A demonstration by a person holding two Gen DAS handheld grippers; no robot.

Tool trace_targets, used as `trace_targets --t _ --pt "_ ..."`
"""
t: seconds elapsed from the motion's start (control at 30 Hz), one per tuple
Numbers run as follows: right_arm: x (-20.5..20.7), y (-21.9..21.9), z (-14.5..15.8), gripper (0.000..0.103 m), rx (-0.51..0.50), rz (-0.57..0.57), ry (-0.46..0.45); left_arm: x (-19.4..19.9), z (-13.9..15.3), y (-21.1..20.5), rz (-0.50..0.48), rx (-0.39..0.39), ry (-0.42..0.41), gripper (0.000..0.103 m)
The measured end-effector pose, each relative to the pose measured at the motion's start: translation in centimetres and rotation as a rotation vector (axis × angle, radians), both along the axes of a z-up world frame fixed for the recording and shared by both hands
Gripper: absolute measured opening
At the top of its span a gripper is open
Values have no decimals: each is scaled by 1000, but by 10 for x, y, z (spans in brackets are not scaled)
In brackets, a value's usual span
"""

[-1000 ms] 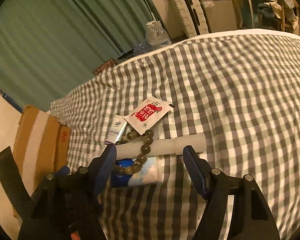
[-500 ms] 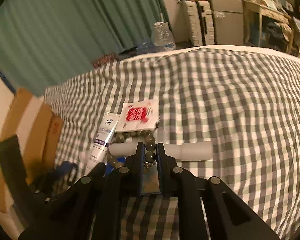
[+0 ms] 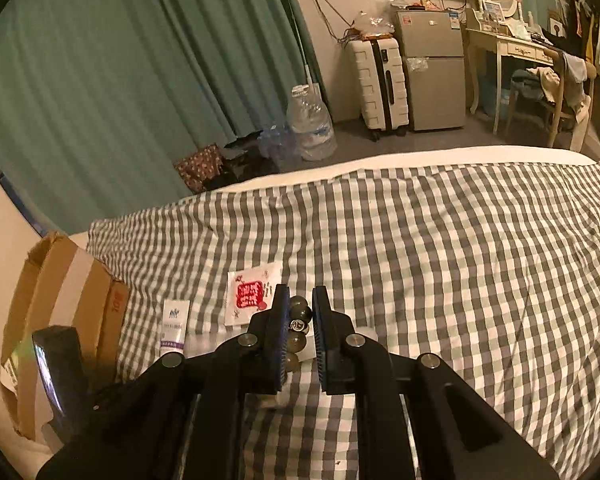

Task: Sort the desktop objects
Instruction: 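Grasp the white toothpaste tube with the left tool while the right tool grasps the bead bracelet, then carry the toothpaste tube and bracelet into the cardboard box and release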

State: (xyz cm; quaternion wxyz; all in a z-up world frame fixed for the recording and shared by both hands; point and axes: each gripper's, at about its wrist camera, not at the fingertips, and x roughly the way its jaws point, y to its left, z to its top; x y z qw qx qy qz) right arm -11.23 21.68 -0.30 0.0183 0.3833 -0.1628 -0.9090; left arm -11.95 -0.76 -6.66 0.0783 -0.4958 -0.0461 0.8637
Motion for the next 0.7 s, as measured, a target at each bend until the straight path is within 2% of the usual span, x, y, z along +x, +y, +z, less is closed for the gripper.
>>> trace_targets --t 0.17,0.3,0.4,0.53,0.7 --pt "-2 -13 12 11 -12 33 34 3 20 -5 1 18 42 22" --pt "3 -30 34 11 -15 82 87 5 38 -7 -10 58 70 22" --pt "9 -44 54 11 -24 126 117 7 53 -5 -20 47 94 22" --pt "19 -66 78 11 16 167 149 14 79 -11 -23 66 132 22" --pt "31 -90 102 11 44 221 161 20 120 -32 43 61 150 22"
